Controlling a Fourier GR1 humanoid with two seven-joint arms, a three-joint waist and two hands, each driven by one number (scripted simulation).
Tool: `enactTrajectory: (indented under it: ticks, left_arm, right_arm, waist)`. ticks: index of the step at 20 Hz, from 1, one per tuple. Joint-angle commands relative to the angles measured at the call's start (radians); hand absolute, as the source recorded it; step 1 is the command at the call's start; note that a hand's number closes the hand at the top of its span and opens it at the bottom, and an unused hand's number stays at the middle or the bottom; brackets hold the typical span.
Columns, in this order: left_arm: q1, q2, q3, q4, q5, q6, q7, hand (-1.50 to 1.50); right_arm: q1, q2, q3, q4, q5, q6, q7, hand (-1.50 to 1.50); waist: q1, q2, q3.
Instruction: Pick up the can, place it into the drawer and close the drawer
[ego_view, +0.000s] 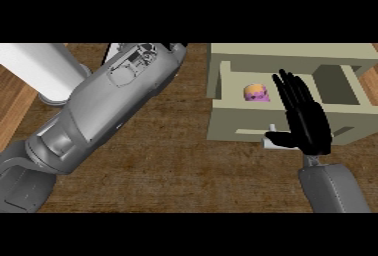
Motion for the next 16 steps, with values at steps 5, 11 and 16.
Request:
enactTrajectory:
  ticks: [5, 11, 16]
  left_arm:
    - [0.079, 0.108, -0.007, -0.160, -0.023, -0.026, 0.075, -1.50]
    - [0.126, 0.172, -0.006, -0.239, -0.037, -0.031, 0.129, -1.50]
    - [0.199, 0.224, 0.004, -0.314, -0.040, -0.064, 0.125, -1.50]
  right_arm:
    - [-0.119, 0.018, -0.060, 0.345, 0.066, -0.151, -0.027, -1.50]
    - [-0.265, 0.020, -0.113, 0.518, 0.104, -0.264, -0.030, -1.50]
    - [-0.399, 0.025, -0.156, 0.669, 0.125, -0.320, -0.010, -1.50]
  waist:
    - [0.028, 0.019, 0.016]
    - [0.033, 0.024, 0.017]
    - [0.039, 0.028, 0.016]
